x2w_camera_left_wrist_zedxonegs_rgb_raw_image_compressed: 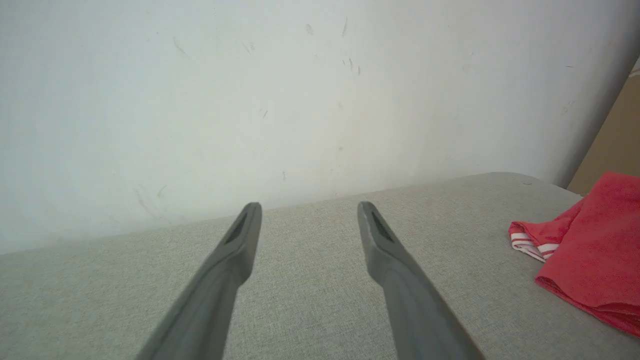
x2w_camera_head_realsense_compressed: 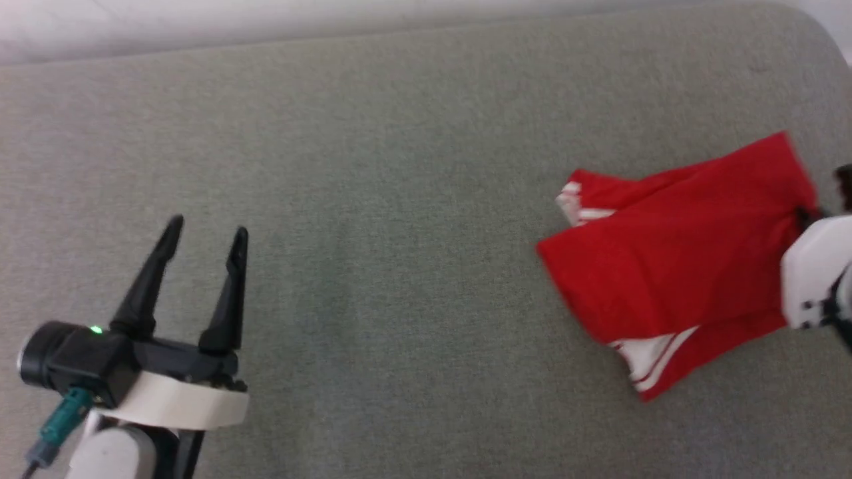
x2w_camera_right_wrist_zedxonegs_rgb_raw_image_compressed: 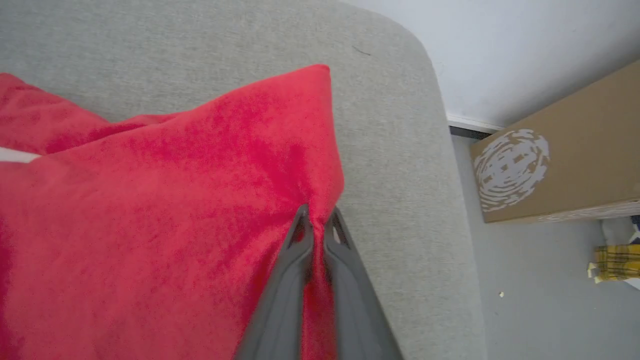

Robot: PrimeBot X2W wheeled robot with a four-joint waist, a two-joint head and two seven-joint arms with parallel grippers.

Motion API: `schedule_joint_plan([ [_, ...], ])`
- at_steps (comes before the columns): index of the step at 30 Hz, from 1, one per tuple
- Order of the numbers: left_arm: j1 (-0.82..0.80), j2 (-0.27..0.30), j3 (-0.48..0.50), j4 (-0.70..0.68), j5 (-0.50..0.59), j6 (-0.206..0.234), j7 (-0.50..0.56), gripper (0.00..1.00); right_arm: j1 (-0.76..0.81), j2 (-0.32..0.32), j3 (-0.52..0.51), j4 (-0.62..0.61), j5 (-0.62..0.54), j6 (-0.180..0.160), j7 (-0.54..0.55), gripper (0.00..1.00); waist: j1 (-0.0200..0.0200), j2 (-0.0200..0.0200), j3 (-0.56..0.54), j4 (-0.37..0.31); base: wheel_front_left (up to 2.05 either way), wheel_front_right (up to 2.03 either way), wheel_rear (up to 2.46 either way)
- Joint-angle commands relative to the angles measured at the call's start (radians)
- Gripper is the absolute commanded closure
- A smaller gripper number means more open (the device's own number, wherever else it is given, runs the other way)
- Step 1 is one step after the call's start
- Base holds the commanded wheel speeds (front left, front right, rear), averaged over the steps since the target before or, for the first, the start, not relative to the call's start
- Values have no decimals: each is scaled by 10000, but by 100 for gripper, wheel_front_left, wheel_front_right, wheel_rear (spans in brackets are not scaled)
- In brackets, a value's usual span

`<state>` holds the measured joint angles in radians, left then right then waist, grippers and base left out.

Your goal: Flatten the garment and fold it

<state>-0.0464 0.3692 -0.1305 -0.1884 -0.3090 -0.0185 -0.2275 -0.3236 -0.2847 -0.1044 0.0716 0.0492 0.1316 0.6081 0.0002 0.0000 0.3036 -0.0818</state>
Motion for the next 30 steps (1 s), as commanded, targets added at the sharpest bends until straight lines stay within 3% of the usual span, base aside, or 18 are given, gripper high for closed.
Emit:
schedule_joint_plan([
  [1, -293, 147, 134, -191, 49, -54, 46, 0, -327, -335, -170, -96, -177, -9, 77, 100, -2, 0, 817, -596, 0, 0, 0],
  [12, -1133, 903, 621, -1206, 177, -135, 225, 0, -1183, -1041, -1553, -112, -742, -9, 54, 100, -2, 0, 2486, -1059, 0, 0, 0],
  [17, -1484, 900, 654, -1399, 343, -181, -97, 0, -1339, -893, -1784, 262, -1112, -9, -396, 100, -2, 0, 2827, -1050, 0, 0, 0],
  [21, -1573, 544, 735, -1345, 174, -144, -261, 0, -1429, -838, -1937, 732, -1355, -9, -805, 100, -2, 0, 2949, -975, 0, 0, 0],
  [22, -1577, 488, 752, -1327, 156, -157, -281, 0, -1468, -773, -2031, 855, -1395, -9, -866, 84, -2, 0, 2965, -958, 0, 0, 0],
  [23, -1580, 456, 765, -1317, 160, -185, -297, 0, -1506, -723, -2096, 949, -1448, -9, -942, 59, -2, 0, 2976, -940, 0, 0, 0],
  [25, -1576, 428, 814, -1291, 209, -239, -319, 0, -1560, -662, -2164, 1099, -1575, -9, -1074, 0, -2, 0, 2963, -908, 0, 0, 0],
  [30, -1555, 246, 905, -1279, 366, -357, -337, 0, -1675, -578, -2288, 1419, -1762, -9, -1275, 0, -2, 0, 2596, -847, 0, 0, 0],
])
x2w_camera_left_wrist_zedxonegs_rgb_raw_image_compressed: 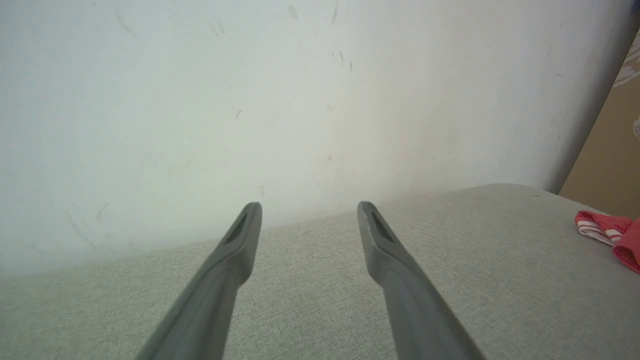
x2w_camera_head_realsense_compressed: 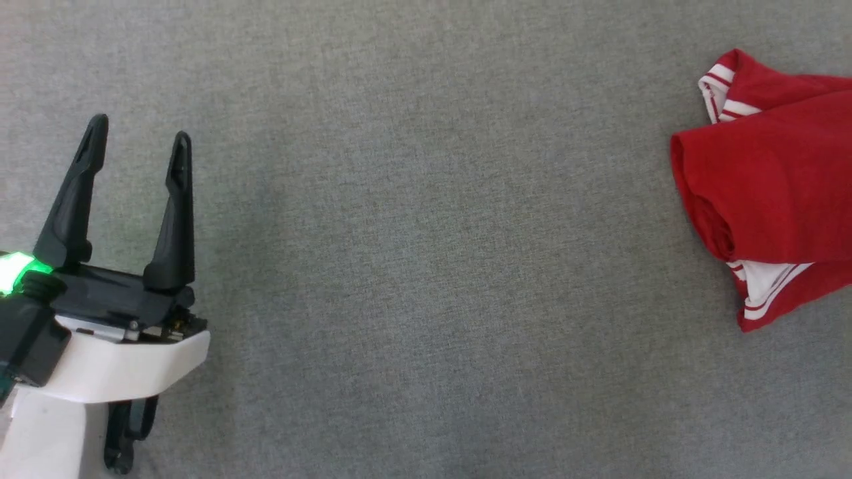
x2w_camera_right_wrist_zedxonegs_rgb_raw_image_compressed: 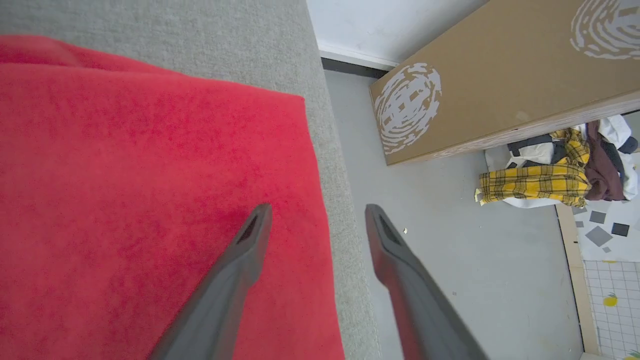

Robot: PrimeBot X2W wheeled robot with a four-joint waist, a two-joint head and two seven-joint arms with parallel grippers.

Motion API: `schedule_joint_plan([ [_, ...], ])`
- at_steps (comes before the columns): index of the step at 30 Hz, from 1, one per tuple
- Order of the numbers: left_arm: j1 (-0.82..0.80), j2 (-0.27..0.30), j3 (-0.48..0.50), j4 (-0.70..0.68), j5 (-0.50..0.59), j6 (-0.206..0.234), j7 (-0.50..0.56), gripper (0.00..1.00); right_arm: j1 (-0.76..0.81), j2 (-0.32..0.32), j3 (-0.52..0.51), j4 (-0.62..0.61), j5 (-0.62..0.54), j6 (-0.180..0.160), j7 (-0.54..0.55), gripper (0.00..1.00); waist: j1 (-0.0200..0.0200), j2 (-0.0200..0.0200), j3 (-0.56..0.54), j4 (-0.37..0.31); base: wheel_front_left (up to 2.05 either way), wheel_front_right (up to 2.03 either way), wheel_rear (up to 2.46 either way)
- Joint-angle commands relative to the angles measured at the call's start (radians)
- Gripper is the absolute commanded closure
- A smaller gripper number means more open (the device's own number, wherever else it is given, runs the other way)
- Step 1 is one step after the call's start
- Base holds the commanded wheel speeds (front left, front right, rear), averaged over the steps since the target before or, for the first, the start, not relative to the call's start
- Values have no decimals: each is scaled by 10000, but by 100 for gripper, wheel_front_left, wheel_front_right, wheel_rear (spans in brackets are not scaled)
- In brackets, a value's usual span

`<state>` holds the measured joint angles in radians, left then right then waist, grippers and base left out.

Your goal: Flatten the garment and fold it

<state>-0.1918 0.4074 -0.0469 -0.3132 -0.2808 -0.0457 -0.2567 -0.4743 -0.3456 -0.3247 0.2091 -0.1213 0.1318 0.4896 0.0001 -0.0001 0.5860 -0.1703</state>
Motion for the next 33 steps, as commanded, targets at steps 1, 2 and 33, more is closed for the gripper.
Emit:
schedule_joint_plan([
  [1, -63, -237, 92, 4, 49, -97, -47, 0, -162, 62, -101, 55, -95, -11, -123, 0, -1, 1, -345, 49, 0, 0, 0],
  [2, -63, -237, 92, 4, 49, -97, -47, 0, -162, 62, -101, 55, -95, -11, -123, 0, -1, 1, -345, 49, 0, 0, 0],
  [33, 2371, -2486, 374, 1856, 410, 254, -51, 0, 2851, 2946, 1373, -1217, 1845, -11, -6268, 0, -1, 1, -4753, 1359, 0, 0, 0],
])
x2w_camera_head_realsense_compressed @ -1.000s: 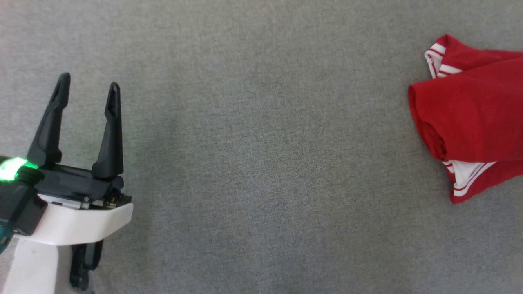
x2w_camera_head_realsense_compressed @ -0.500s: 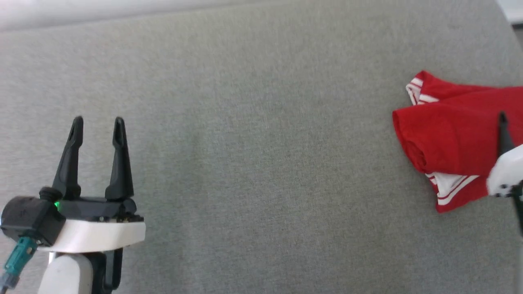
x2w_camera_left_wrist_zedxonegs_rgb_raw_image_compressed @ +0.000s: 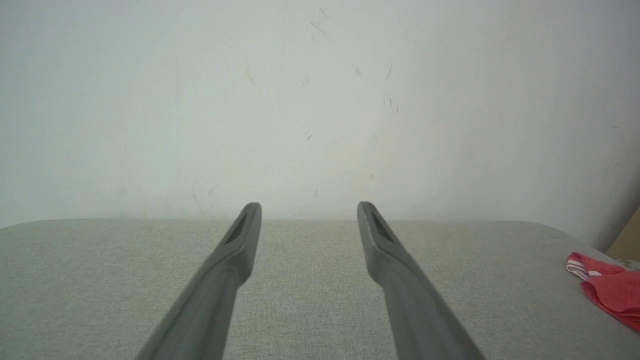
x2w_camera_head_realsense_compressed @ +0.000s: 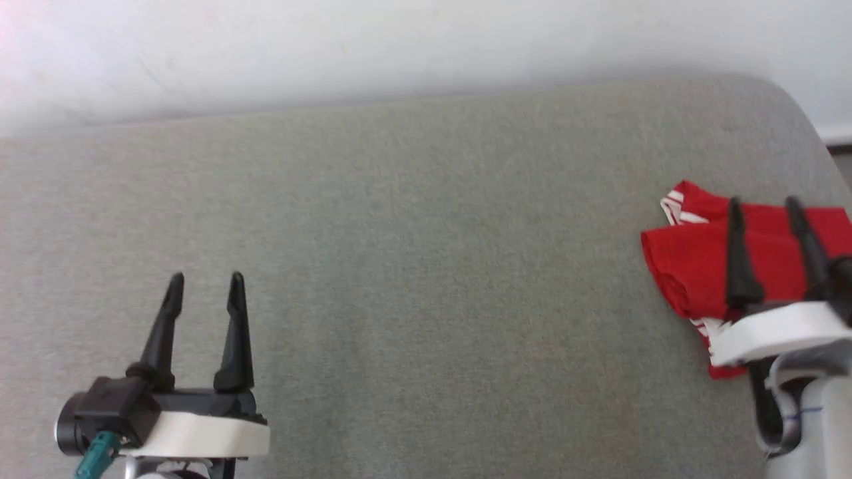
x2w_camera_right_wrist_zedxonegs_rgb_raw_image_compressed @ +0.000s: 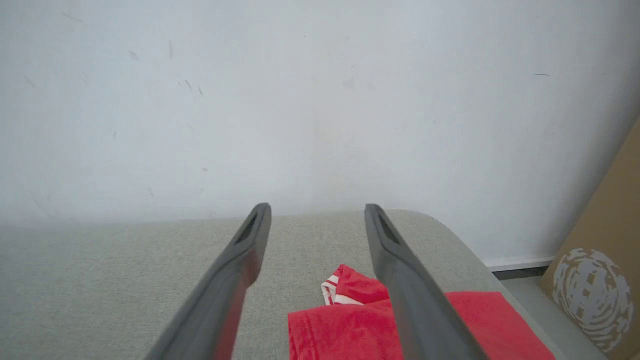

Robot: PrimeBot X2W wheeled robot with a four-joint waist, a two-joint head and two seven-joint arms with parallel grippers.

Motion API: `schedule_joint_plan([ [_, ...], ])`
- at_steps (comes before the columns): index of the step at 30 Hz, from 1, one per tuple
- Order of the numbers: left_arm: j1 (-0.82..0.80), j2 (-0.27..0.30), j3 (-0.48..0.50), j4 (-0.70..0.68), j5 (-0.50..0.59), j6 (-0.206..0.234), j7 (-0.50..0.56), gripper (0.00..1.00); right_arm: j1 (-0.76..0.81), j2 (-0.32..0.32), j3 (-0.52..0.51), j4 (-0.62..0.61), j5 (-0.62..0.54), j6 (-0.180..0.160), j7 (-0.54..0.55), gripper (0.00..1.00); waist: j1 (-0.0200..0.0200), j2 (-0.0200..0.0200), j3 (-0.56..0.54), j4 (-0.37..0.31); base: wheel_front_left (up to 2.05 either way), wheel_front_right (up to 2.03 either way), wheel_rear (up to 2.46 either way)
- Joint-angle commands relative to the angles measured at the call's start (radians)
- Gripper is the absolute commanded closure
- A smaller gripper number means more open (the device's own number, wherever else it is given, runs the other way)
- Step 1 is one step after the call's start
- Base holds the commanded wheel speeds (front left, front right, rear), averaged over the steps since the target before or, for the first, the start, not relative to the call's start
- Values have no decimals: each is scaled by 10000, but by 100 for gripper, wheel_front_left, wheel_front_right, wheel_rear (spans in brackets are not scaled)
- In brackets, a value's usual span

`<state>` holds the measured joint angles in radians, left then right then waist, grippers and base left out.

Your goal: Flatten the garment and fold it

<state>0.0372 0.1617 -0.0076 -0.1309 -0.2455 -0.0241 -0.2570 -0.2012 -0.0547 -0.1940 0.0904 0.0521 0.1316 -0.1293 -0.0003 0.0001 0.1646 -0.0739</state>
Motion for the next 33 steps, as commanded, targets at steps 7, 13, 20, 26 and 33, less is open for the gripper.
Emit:
schedule_joint_plan([
  [7, 548, -231, -114, 238, 162, 33, -47, 0, 1024, 43, 478, -40, 465, -9, -432, 0, 3, -1, -1091, 726, 0, 0, 0],
  [13, 878, -405, -254, 597, 267, 0, -47, 0, 1693, 44, 752, 263, 181, -9, -609, 0, 3, -1, -1410, 808, 0, 0, 0],
  [20, 868, -544, -267, 948, 385, -17, -47, 0, 2006, 44, 849, 477, -20, -9, -916, 0, 3, -1, -1382, 774, 0, 0, 0],
  [26, 860, -640, -183, 1082, 473, -48, -47, 0, 1943, 44, 865, 648, -29, -9, -1044, 0, 3, -1, -1307, 716, 0, 0, 0],
  [33, 834, -639, -218, 1147, 512, -157, 3, 100, 1897, 19, 933, 798, -8, 0, -1029, 100, 3, -1, -1270, 651, 0, 0, 0],
])
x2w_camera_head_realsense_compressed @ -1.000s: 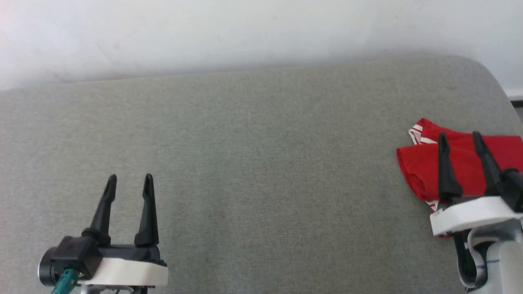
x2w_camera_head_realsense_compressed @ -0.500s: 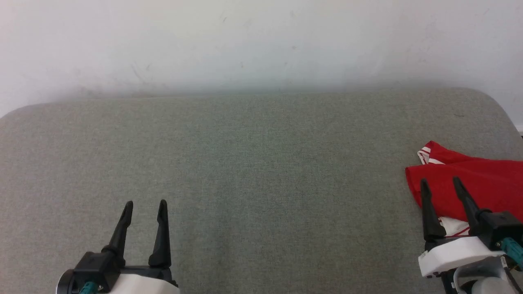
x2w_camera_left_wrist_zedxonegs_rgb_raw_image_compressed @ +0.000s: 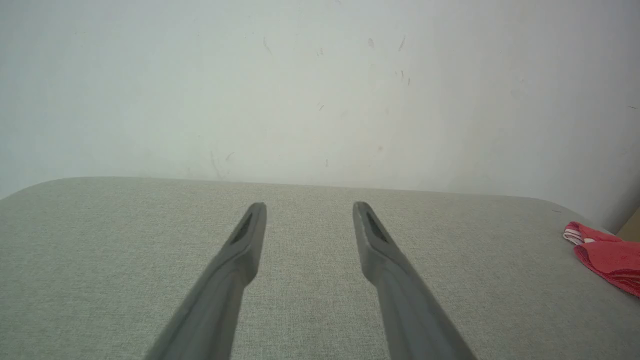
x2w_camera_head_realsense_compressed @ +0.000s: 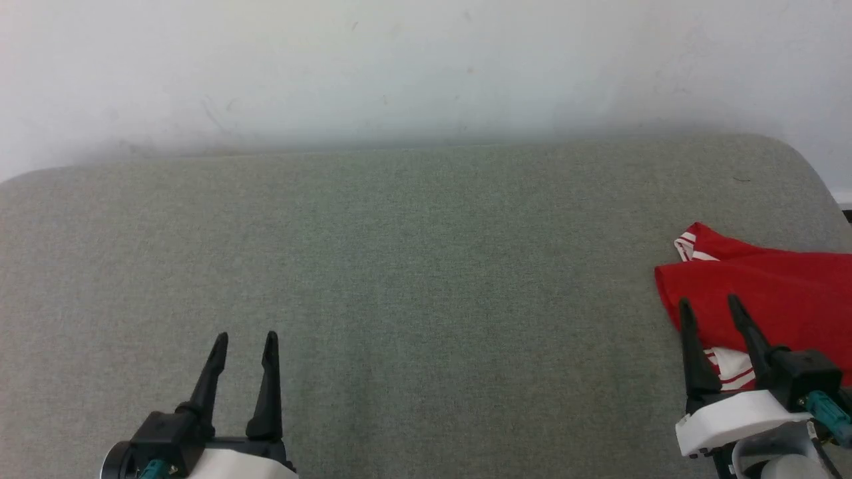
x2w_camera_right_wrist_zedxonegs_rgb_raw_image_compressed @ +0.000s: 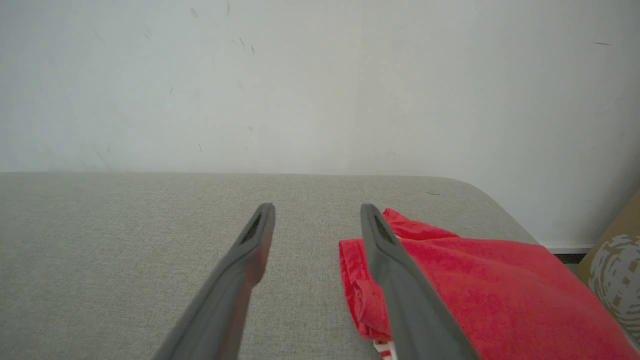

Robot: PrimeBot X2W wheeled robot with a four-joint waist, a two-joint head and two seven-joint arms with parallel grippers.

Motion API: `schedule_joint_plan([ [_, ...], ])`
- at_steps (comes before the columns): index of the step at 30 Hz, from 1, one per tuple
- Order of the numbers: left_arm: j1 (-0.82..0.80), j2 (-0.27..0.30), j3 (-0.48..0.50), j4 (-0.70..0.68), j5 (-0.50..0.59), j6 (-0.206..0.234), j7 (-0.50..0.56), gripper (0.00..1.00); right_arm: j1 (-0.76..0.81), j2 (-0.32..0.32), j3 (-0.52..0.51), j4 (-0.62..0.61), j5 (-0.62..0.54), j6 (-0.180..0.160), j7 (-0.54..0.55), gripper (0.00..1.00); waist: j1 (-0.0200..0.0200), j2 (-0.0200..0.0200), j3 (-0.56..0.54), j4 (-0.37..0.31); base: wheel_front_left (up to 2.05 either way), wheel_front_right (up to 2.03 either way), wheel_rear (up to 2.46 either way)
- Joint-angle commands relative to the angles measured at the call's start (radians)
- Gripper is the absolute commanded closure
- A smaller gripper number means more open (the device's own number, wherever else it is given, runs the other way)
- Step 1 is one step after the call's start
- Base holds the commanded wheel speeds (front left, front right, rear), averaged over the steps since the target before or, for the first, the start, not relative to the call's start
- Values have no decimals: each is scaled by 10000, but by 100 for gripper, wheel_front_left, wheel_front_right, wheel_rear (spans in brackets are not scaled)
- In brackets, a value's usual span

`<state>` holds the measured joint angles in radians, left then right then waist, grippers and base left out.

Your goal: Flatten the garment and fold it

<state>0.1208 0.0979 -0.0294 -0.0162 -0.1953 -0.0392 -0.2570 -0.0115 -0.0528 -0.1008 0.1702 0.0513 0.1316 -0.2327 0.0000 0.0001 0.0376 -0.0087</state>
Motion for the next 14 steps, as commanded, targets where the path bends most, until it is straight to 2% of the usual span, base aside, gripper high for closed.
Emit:
schedule_joint_plan([
  [1, -4, 5, -9, 2, 14, -7, 13, 100, 0, -2, 4, -2, -1, 0, 28, 100, 0, -1, 1, -2, 0, 0, 0],
  [14, -97, -32, 9, 15, 164, 22, 218, 100, 9, -3, 82, -134, -41, -1, 215, 100, 0, -1, -28, 4, 0, 0, 0],
])
